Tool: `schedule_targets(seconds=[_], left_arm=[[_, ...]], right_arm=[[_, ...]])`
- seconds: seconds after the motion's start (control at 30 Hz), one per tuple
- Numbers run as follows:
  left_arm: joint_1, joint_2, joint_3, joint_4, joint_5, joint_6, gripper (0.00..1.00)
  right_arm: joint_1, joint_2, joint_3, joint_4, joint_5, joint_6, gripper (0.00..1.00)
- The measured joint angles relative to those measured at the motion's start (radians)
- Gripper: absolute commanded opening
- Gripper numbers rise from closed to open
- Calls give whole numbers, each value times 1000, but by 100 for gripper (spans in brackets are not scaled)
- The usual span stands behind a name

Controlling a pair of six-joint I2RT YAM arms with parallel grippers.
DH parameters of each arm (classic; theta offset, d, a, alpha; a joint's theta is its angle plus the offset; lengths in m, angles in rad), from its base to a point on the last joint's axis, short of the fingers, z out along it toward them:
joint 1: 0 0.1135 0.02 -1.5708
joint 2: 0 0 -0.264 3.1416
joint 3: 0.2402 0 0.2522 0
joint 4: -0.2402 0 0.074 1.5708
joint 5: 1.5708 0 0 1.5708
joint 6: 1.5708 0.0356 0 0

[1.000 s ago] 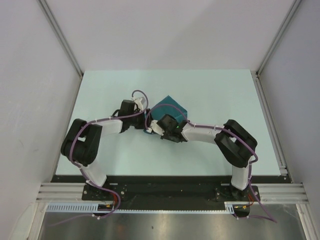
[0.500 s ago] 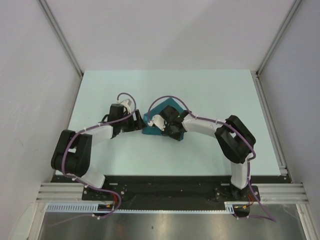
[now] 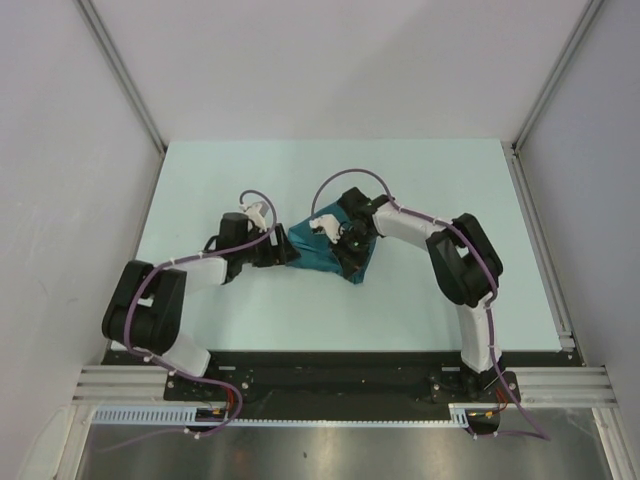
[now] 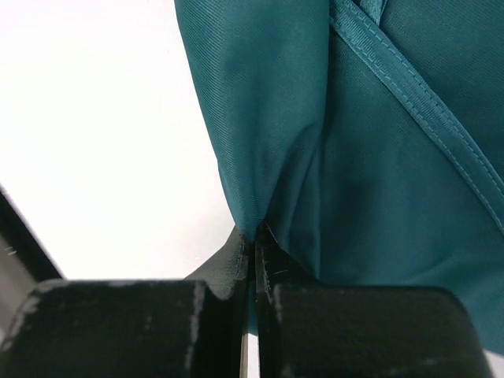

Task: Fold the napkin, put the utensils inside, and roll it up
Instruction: Roll the napkin with the utensil

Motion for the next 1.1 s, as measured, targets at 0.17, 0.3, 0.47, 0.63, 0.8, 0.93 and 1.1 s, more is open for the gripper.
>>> schedule_targets(seconds=[0.17,0.3,0.47,0.63,0.8,0.93,1.1], left_arm=[[-2,53,11,19,25,-4,84],[-4,97,51,26,35,-16,84],[-5,131,85,28,38,-35,65],[-9,169,105,18,43,-50,42],[-11,188,105,15,58,-61,17],[-12,200,106,15,73,-71,0],[-14,201,124,-23,76,-71,0]], right_arm=[[-53,54,43,-49,-146,-7,0],[-74,83,61,-73,-227,-13,0],[-87,100,63,-83,-282,-15,0],[-100,111,64,-90,-318,-15,0],[-114,129,72,-98,-355,-15,0],[-125,143,80,-114,-379,-11,1],[-143,148,83,-122,-391,17,25]])
